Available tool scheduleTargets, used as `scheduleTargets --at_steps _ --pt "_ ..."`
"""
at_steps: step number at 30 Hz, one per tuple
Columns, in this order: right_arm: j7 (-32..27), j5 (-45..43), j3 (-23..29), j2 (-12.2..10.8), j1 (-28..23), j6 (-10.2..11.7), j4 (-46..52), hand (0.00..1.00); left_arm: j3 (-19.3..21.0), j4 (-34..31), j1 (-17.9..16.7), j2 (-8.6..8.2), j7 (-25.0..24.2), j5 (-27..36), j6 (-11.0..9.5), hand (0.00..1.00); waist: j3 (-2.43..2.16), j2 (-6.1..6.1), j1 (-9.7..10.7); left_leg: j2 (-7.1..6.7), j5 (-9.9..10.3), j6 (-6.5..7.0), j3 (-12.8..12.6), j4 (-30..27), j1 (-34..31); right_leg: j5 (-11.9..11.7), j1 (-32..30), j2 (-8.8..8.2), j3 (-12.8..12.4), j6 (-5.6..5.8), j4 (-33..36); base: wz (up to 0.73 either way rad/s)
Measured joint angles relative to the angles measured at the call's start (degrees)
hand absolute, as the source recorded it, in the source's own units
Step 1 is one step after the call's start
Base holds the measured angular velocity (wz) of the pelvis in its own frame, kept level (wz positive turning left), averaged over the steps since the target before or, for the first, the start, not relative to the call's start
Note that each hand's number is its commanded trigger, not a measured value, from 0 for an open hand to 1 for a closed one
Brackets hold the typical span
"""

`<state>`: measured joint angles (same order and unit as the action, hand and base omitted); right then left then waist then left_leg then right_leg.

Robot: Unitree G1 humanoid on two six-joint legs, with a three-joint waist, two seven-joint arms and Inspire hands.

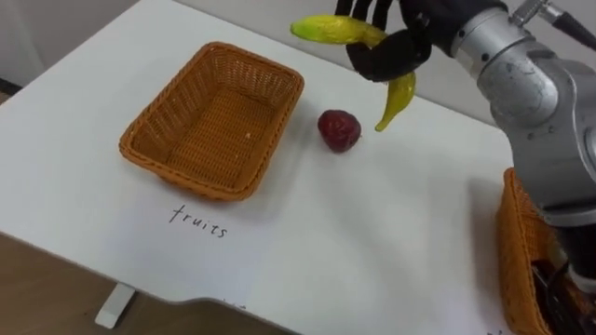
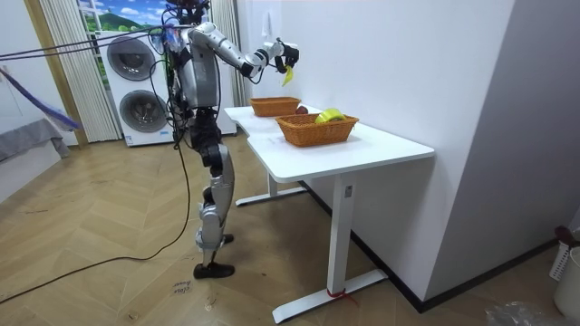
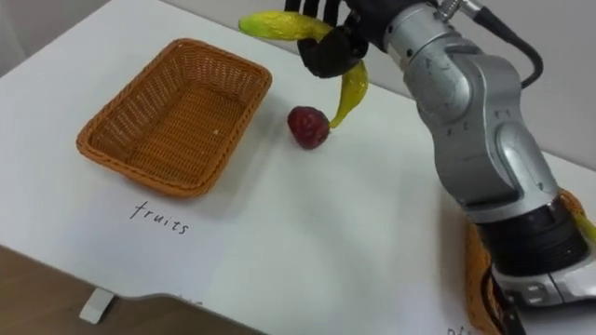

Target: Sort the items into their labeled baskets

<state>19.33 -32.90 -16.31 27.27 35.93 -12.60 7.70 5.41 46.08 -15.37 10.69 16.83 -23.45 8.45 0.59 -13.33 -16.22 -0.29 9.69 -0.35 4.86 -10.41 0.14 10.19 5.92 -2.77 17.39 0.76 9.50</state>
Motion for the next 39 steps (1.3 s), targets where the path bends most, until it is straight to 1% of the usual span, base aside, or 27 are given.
scheduleTargets --at_steps 1,2,3,4,5,6,7,9,10,11,12,14,16,19,22,23,25,28,30,32,33,35,36,37,38,39 --pt "-0.03 -0.09 -0.37 -0.03 0.0 0.03 0.0 1.0 0.02 0.01 -0.02 0.01 0.0 -0.02 0.0 0.0 0.1 0.0 -0.02 -0.09 -0.02 0.03 0.17 0.0 0.01 0.08 0.1 -0.08 0.07 0.11 0.0 0.14" --pt "-0.03 -0.57 -0.67 -0.35 0.0 0.04 -0.02 1.0 0.03 0.01 0.05 0.01 0.05 -0.06 0.0 0.0 0.24 -0.24 -0.33 -0.15 -0.03 0.06 0.38 -0.01 0.04 0.11 0.2 -0.11 0.2 0.15 0.0 0.08" --pt "-0.37 -1.37 -0.66 -1.13 0.01 -0.01 -0.03 1.0 0.02 0.01 0.08 0.02 0.1 -0.05 0.0 0.0 0.46 -0.54 -0.9 -0.16 -0.04 0.06 0.41 -0.04 0.03 0.11 0.23 -0.1 0.19 0.15 -0.01 0.0" --pt "-0.62 -1.73 -0.66 -1.62 0.01 0.0 -0.06 1.0 0.03 0.01 0.03 0.01 0.1 -0.06 0.01 0.0 0.54 -0.68 -1.13 -0.16 -0.03 0.06 0.42 -0.07 0.01 0.11 0.23 -0.1 0.24 0.15 -0.01 0.0" --pt "-0.89 -2.94 -0.66 -2.66 0.01 0.02 -0.09 1.0 0.01 0.01 0.04 -0.03 0.07 -0.06 0.01 0.0 0.62 -0.85 -1.35 -0.24 -0.03 0.06 0.63 -0.24 -0.19 0.11 0.23 -0.13 0.44 0.15 -0.01 0.13" --pt "-1.1 -4.14 -0.64 -3.56 0.02 0.01 -0.11 1.0 -0.01 0.07 0.05 -0.08 -0.04 -0.06 0.01 0.0 0.63 -0.87 -1.35 -0.42 -0.02 0.09 1.3 -0.46 -0.6 0.11 0.2 -0.19 0.8 0.15 0.0 0.19" --pt "-1.12 -4.79 -0.64 -3.94 0.01 0.02 -0.13 1.0 -0.01 0.07 0.05 -0.09 -0.07 -0.06 0.01 0.0 0.65 -0.85 -1.36 -0.52 -0.03 0.12 1.7 -0.43 -0.7 0.11 0.2 -0.22 1.13 0.15 0.02 0.23" --pt "-1.46 -6.13 -0.65 -5.65 0.11 0.01 -0.86 1.0 -0.16 0.06 0.05 0.04 -0.07 -0.06 0.09 0.0 0.66 -0.83 -1.95 -0.71 -0.1 0.2 2.48 -0.35 -1.39 0.11 0.14 -0.3 2.24 0.15 0.04 0.17" --pt "-1.76 -6.13 -0.7 -6.01 0.11 0.04 -1.39 1.0 -0.2 0.07 0.09 0.03 -0.02 -0.06 0.2 0.0 0.66 -0.83 -2.25 -0.73 -0.12 0.17 2.62 -0.37 -1.51 0.11 0.08 -0.3 2.56 0.15 0.03 0.09" --pt "-2.55 -6.13 -0.69 -6.97 0.12 0.01 -3.0 1.0 -0.76 0.06 0.09 0.11 0.06 -0.06 0.33 0.0 0.66 -0.84 -3.03 -0.73 -0.17 0.1 2.75 -0.4 -1.54 0.11 0.01 -0.32 3.37 0.15 0.0 0.12" --pt "-3.12 -6.13 -0.7 -7.96 0.12 -0.05 -4.71 1.0 -1.17 0.06 0.02 0.12 0.22 -0.06 0.31 0.0 0.67 -0.86 -3.26 -0.83 -0.34 0.04 3.32 -0.41 -1.79 0.11 -0.01 -0.36 4.18 0.15 -0.02 0.17" --pt "-3.86 -6.14 -0.86 -8.74 0.12 0.04 -6.97 1.0 -1.68 0.05 0.17 0.05 0.27 -0.07 0.3 0.0 0.7 -0.91 -3.5 -0.96 -0.62 -0.02 3.8 -0.45 -2.3 0.11 -0.15 -0.39 4.93 0.15 -0.03 0.22" --pt "-4.97 -6.12 -1.57 -8.88 0.11 0.08 -8.73 1.0 -2.21 0.05 0.05 0.06 0.39 -0.73 0.29 0.0 0.79 -0.99 -4.54 -0.96 -0.72 -0.06 3.88 -0.38 -2.57 0.11 -0.35 -0.36 4.88 0.15 -0.04 0.09" --pt "-6.6 -6.12 -3.46 -8.91 0.11 0.23 -10.83 1.0 -2.23 0.05 -0.18 0.21 0.46 -2.12 0.28 0.0 0.87 -1.2 -4.87 -1.13 -0.81 -0.11 5.03 -0.43 -3.06 0.11 -0.36 -0.33 5.52 0.15 -0.03 0.19" --pt "-8.24 -6.12 -4.44 -8.92 0.16 1.02 -11.45 1.0 -2.3 0.05 -0.1 0.26 0.46 -3.4 0.2 0.0 0.91 -1.61 -5.34 -1.32 -0.81 -0.11 5.74 -1.15 -4.2 0.11 -1.07 -0.34 6.02 0.15 -0.05 0.15" --pt "-9.1 -6.12 -4.71 -8.91 0.21 1.47 -11.99 1.0 -2.34 0.07 0.05 0.3 0.43 -3.37 0.18 0.0 1.12 -1.78 -5.45 -1.42 -0.81 -0.1 6.09 -1.45 -4.66 0.1 -1.17 -0.36 6.33 0.14 -0.08 0.13" --pt "-10.09 -6.12 -5.15 -8.92 0.21 2.06 -13.22 1.0 -2.34 0.08 0.26 0.35 0.4 -3.37 -0.02 0.0 1.17 -1.93 -5.74 -1.52 -0.8 -0.1 6.49 -1.52 -5.02 0.1 -1.3 -0.36 6.38 0.14 -0.08 0.16" --pt "-11.78 -6.13 -5.36 -8.92 1.09 3.0 -15.64 1.0 -2.35 0.09 0.52 0.35 0.21 -3.41 -0.41 0.0 1.22 -1.93 -6.06 -1.68 -0.8 -0.09 6.98 -1.92 -5.69 0.1 -1.64 -0.38 6.38 0.15 -0.07 0.1" --pt "-13.73 -6.14 -6.38 -8.92 2.37 3.2 -17.37 1.0 -2.73 0.09 0.53 0.46 -0.13 -3.54 -0.42 0.0 1.28 -1.89 -6.1 -1.68 -0.8 -0.1 7.05 -2.28 -6.24 0.1 -1.98 -0.35 6.42 0.15 -0.08 0.03" --pt "-15.28 -6.14 -7.56 -8.97 2.44 3.63 -17.85 1.0 -3.61 0.08 0.53 0.61 -0.28 -3.54 -0.52 0.0 1.29 -1.88 -6.18 -1.68 -0.8 -0.1 7.05 -2.3 -6.33 0.1 -2.04 -0.35 6.42 0.15 -0.11 0.0" --pt "-15.77 -6.13 -7.89 -8.98 2.44 4.33 -17.98 1.0 -3.85 0.08 0.57 0.6 -0.51 -3.58 -0.91 0.0 1.3 -1.93 -6.19 -1.69 -0.8 -0.1 7.1 -2.28 -6.38 0.1 -2.06 -0.34 6.34 0.15 -0.16 0.0" --pt "-16.64 -6.1 -8.28 -8.97 2.44 4.95 -17.98 1.0 -3.85 0.04 0.66 0.73 -1.23 -3.73 -1.54 0.0 1.29 -2.19 -6.39 -1.73 -0.79 -0.1 7.07 -2.19 -6.45 0.1 -2.05 -0.31 6.35 0.15 -0.55 -0.02" --pt "-17.19 -6.11 -8.96 -8.93 2.53 5.13 -17.97 0.85 -3.81 0.02 0.82 0.84 -1.62 -3.73 -1.59 0.0 1.33 -2.37 -6.52 -1.73 -0.79 -0.11 7.0 -2.13 -6.51 0.1 -2.05 -0.26 6.36 0.15 -0.82 -0.05" --pt "-17.4 -6.13 -9.42 -8.91 2.53 5.15 -17.97 0.44 -3.8 0.03 0.9 0.89 -1.95 -3.73 -1.59 0.0 1.34 -2.4 -6.58 -1.71 -0.79 -0.11 6.98 -2.13 -6.51 0.1 -2.05 -0.23 6.36 0.15 -0.82 -0.03" --pt "-17.44 -6.11 -10.07 -8.91 2.53 5.21 -17.95 0.29 -3.85 0.03 1.06 1.0 -2.63 -3.73 -1.62 0.0 1.34 -2.4 -6.7 -1.7 -0.79 -0.12 6.98 -2.16 -6.54 0.1 -2.04 -0.22 6.44 0.15 -0.83 0.0" --pt "-17.44 -6.19 -10.66 -8.92 2.52 5.19 -17.85 0.0 -3.87 0.02 1.32 1.08 -3.19 -3.73 -1.62 0.0 1.34 -2.39 -6.93 -1.69 -0.79 -0.13 6.97 -2.2 -6.6 0.1 -2.07 -0.21 6.57 0.15 -0.83 0.0"
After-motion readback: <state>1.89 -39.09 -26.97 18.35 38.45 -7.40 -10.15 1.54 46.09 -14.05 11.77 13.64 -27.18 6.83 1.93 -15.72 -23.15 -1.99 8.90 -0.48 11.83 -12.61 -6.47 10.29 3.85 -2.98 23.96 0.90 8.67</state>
